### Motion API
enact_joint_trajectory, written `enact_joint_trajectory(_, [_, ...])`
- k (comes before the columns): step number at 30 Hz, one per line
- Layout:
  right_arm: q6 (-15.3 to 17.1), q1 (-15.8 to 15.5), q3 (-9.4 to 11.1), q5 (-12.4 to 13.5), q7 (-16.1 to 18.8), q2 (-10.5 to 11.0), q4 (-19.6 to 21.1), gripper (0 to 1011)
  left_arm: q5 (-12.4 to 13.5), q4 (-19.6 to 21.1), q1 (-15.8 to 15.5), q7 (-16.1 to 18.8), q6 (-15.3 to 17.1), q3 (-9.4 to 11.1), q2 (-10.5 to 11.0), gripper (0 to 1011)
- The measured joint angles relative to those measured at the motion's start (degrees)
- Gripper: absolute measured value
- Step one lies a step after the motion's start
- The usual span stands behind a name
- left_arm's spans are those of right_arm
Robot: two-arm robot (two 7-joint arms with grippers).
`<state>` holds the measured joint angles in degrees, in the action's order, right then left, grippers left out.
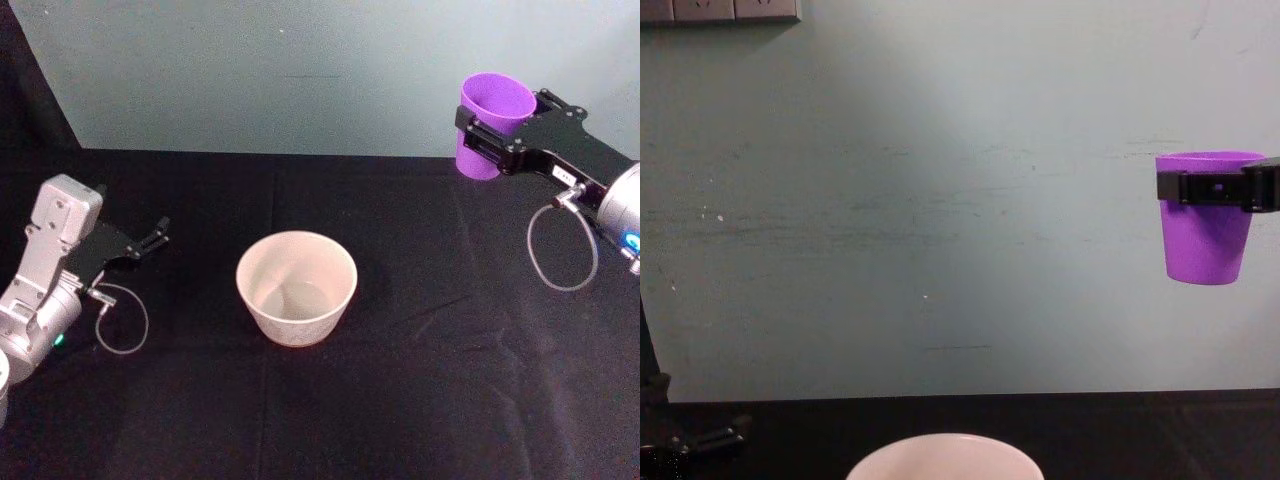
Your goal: Pick up the cup and pour the mung beans from the cup into the bowl.
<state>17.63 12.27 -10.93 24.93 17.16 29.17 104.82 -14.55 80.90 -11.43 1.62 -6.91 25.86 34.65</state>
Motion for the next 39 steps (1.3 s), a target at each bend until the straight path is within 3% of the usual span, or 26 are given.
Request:
enact_joint_trajectory(30, [-0.52,-0.01,-0.11,-0.02,-0.35,0.17,0.04,732,0.0,0.0,0.0,0.0,0.0,0.0,0.0,1000])
enact_joint_trajectory(39, [-0.97,3.15,-1.78,-0.02,0.14,-0.49,-2.66,732,0.0,0.0,0.0,0.0,0.0,0.0,0.0,1000])
